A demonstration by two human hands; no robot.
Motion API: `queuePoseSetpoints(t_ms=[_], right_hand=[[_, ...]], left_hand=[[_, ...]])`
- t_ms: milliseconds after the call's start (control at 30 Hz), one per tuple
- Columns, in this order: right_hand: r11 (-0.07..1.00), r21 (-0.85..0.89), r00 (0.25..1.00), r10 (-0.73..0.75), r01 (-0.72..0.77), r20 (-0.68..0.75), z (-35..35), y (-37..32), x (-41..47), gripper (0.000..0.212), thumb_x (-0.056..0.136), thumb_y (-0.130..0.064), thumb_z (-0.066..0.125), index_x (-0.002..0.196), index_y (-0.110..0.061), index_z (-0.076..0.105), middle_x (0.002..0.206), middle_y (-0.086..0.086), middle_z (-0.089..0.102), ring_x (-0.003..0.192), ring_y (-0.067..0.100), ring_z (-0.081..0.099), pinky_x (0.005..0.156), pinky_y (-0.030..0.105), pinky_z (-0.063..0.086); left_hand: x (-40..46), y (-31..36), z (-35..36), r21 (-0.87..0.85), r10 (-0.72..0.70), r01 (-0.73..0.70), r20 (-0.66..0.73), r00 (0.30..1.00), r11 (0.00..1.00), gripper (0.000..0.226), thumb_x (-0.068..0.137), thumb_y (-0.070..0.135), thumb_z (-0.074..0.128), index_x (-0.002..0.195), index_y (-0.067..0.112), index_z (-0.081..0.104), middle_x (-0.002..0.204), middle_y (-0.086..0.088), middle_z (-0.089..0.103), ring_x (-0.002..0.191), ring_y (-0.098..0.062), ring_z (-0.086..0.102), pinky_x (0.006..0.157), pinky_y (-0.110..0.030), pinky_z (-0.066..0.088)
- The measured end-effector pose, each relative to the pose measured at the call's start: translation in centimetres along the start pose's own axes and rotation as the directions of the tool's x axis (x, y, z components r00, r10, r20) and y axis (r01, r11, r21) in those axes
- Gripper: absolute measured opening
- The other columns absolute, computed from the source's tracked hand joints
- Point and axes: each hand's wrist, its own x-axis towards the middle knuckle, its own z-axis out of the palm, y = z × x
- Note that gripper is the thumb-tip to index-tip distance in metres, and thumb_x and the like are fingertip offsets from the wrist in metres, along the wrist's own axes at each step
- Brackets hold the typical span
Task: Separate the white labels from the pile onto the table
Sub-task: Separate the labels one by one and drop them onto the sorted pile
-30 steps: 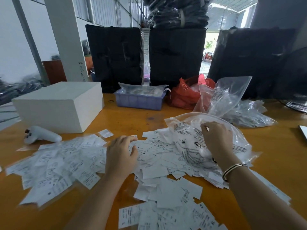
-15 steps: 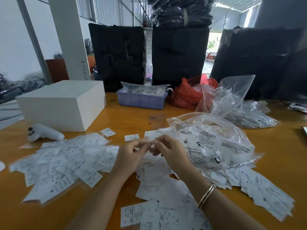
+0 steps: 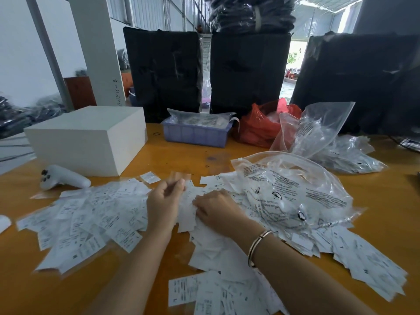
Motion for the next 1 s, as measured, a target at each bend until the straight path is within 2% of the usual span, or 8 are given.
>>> queuePoseSetpoints(t_ms=[133,233,333,400,500,633,800,1000], right_hand=[[0.997,-0.080,0.999,-0.015,0.012,-0.037,0.2,0.2,-0.1,0.027,0.095,-0.017,0.040,0.092,-0.012,0.067,0.088,0.005,0.067,0.090,0.026,0.056,0.096,0.035,0.034],[0.999,0.025,0.996,0.040,-0.038,-0.073,0.0,0.8,-0.6,0.033,0.099,-0.022,0.039,0.103,-0.013,0.070,0.098,0.003,0.070,0.094,0.022,0.057,0.096,0.030,0.034],[0.996,0.064,0.993,0.072,-0.066,-0.092,0.2,0.9,-0.8,0.031,0.098,-0.025,0.040,0.110,-0.016,0.067,0.112,0.000,0.066,0.105,0.020,0.055,0.096,0.031,0.033],[0.986,0.117,0.990,0.130,-0.122,-0.058,0.4,0.8,-0.5,0.031,0.096,-0.024,0.040,0.115,-0.016,0.063,0.118,0.002,0.062,0.111,0.022,0.053,0.096,0.035,0.033],[0.963,0.139,0.973,0.223,-0.230,0.064,0.5,0.4,0.7,0.027,0.095,-0.031,0.041,0.103,-0.013,0.060,0.121,0.005,0.056,0.115,0.027,0.047,0.095,0.039,0.032],[0.933,0.097,0.933,0.332,-0.346,0.139,1.1,-0.1,2.0,0.043,0.095,-0.045,0.041,0.117,-0.012,0.058,0.130,0.007,0.044,0.124,0.027,0.036,0.103,0.044,0.025],[0.889,0.137,0.899,0.424,-0.437,0.112,1.2,-0.2,3.1,0.040,0.090,-0.044,0.052,0.114,-0.013,0.062,0.123,0.006,0.048,0.121,0.026,0.040,0.099,0.042,0.029],[0.854,0.263,0.883,0.470,-0.448,-0.021,1.1,-0.6,2.4,0.023,0.089,-0.037,0.055,0.091,-0.019,0.069,0.102,0.000,0.062,0.104,0.022,0.053,0.091,0.037,0.029]], left_hand=[[-0.1,0.1,0.0,-0.009,0.003,-0.003,0.001,1.000,1.000,0.014,0.090,0.036,0.060,0.078,0.032,0.063,0.086,0.006,0.070,0.086,-0.011,0.063,0.072,-0.027,0.050],[-0.1,0.1,0.1,-0.004,0.009,-0.009,0.020,1.000,1.000,0.014,0.090,0.037,0.060,0.078,0.032,0.063,0.086,0.006,0.069,0.086,-0.010,0.063,0.070,-0.025,0.048],[-0.2,0.0,0.2,0.005,0.014,-0.014,0.037,0.999,1.000,0.015,0.090,0.038,0.060,0.077,0.032,0.063,0.084,0.010,0.068,0.084,-0.007,0.062,0.065,-0.020,0.042],[-0.3,-0.1,0.2,0.010,0.023,-0.024,0.042,0.999,1.000,0.015,0.090,0.038,0.060,0.076,0.033,0.063,0.082,0.013,0.068,0.083,-0.005,0.061,0.063,-0.019,0.041],[-0.3,-0.2,0.1,0.018,0.020,-0.020,0.033,0.999,1.000,0.017,0.090,0.040,0.060,0.074,0.034,0.063,0.079,0.014,0.067,0.080,-0.003,0.060,0.062,-0.018,0.039],[-0.3,-0.2,0.1,0.031,0.026,-0.027,0.035,0.999,0.999,0.017,0.090,0.040,0.059,0.075,0.034,0.063,0.079,0.014,0.066,0.079,-0.003,0.060,0.062,-0.016,0.039],[-0.2,-0.2,0.1,0.056,0.047,-0.049,0.052,0.998,0.997,0.017,0.091,0.039,0.058,0.075,0.034,0.062,0.078,0.015,0.066,0.079,-0.002,0.060,0.062,-0.015,0.038],[-0.2,-0.5,0.1,0.039,0.084,-0.089,0.117,0.990,0.995,0.011,0.089,0.036,0.062,0.083,0.028,0.066,0.083,0.010,0.068,0.082,-0.006,0.061,0.063,-0.016,0.043]])
